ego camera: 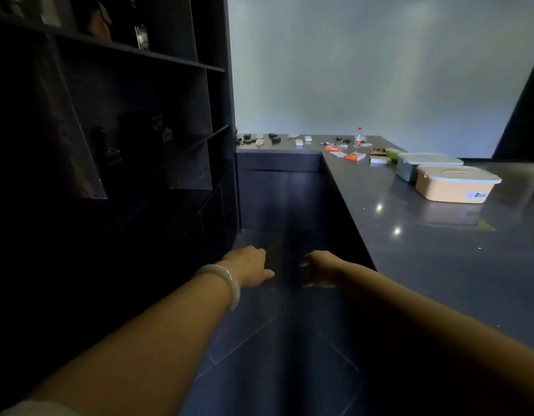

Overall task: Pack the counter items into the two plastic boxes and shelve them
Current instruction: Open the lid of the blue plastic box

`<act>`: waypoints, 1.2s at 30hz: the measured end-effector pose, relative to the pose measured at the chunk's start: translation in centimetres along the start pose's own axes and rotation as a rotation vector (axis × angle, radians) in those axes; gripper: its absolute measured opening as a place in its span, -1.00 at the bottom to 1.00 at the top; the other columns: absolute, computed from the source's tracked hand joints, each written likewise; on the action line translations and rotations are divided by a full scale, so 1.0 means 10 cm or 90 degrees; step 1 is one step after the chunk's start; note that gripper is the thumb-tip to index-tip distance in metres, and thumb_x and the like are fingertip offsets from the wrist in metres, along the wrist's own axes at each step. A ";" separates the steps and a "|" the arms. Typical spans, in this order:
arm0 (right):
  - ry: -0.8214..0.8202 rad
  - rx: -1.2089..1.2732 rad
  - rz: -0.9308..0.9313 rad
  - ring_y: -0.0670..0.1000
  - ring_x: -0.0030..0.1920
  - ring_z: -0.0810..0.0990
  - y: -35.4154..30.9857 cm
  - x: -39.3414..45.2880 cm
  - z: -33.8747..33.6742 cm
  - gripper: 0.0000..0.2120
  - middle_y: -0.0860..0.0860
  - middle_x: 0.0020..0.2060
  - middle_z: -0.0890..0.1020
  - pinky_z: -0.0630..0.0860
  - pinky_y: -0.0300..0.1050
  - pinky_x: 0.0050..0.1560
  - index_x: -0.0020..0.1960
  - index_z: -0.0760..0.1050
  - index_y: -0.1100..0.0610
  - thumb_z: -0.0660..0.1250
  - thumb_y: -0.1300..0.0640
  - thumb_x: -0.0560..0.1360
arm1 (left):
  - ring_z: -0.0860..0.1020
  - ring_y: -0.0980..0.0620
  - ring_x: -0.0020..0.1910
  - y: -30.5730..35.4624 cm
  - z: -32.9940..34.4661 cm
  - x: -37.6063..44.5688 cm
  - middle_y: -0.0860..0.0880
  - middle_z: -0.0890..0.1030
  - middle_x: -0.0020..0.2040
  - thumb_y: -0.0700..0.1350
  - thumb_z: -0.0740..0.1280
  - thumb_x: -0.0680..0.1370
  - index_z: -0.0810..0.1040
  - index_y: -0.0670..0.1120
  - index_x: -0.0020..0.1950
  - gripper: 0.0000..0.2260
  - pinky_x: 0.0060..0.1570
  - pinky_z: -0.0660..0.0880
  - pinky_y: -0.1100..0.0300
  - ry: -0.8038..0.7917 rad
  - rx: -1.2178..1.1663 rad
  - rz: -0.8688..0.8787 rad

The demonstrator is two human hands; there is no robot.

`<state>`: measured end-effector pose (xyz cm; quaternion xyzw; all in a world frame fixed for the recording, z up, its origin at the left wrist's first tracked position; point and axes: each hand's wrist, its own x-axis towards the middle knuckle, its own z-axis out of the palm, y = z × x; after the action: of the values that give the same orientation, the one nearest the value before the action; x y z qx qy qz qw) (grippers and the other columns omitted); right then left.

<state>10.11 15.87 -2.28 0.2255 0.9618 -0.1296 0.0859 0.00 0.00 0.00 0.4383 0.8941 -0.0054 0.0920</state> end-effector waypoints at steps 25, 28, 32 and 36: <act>0.006 0.123 0.215 0.10 0.37 0.41 1.14 3.52 -0.64 -0.41 0.12 0.38 0.43 0.34 -0.12 0.31 0.43 0.34 0.21 0.42 0.04 0.49 | 0.45 -0.14 0.26 -0.71 -0.22 4.28 -0.10 0.42 0.34 0.18 0.19 0.60 0.30 -0.11 0.44 -0.48 0.22 0.42 -0.05 -0.089 0.029 0.169; 0.021 0.132 0.221 0.10 0.39 0.39 1.52 4.01 -0.84 -0.41 0.12 0.39 0.42 0.31 -0.13 0.32 0.44 0.33 0.21 0.41 0.06 0.50 | 0.45 -0.14 0.25 -0.56 -0.34 4.94 -0.09 0.42 0.33 0.18 0.19 0.60 0.31 -0.11 0.43 -0.49 0.22 0.41 -0.06 -0.069 0.039 0.188; 0.018 0.150 0.232 0.10 0.38 0.39 2.04 4.65 -1.13 -0.41 0.12 0.39 0.42 0.32 -0.14 0.30 0.45 0.32 0.20 0.42 0.06 0.49 | 0.46 -0.13 0.23 -0.33 -0.53 5.81 -0.08 0.42 0.31 0.18 0.20 0.59 0.30 -0.10 0.44 -0.48 0.17 0.45 -0.05 -0.080 0.066 0.198; 0.030 0.175 0.259 0.13 0.37 0.41 2.56 5.23 -1.38 -0.42 0.13 0.37 0.43 0.34 -0.10 0.29 0.44 0.33 0.20 0.43 0.07 0.49 | 0.48 -0.12 0.20 -0.09 -0.67 6.62 -0.08 0.43 0.30 0.19 0.22 0.58 0.30 -0.09 0.44 -0.47 0.15 0.47 -0.05 -0.063 0.061 0.233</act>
<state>-25.89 63.48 -6.25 0.4270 0.8717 -0.2339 0.0564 -41.39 51.87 -4.68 0.5965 0.7926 -0.0528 0.1146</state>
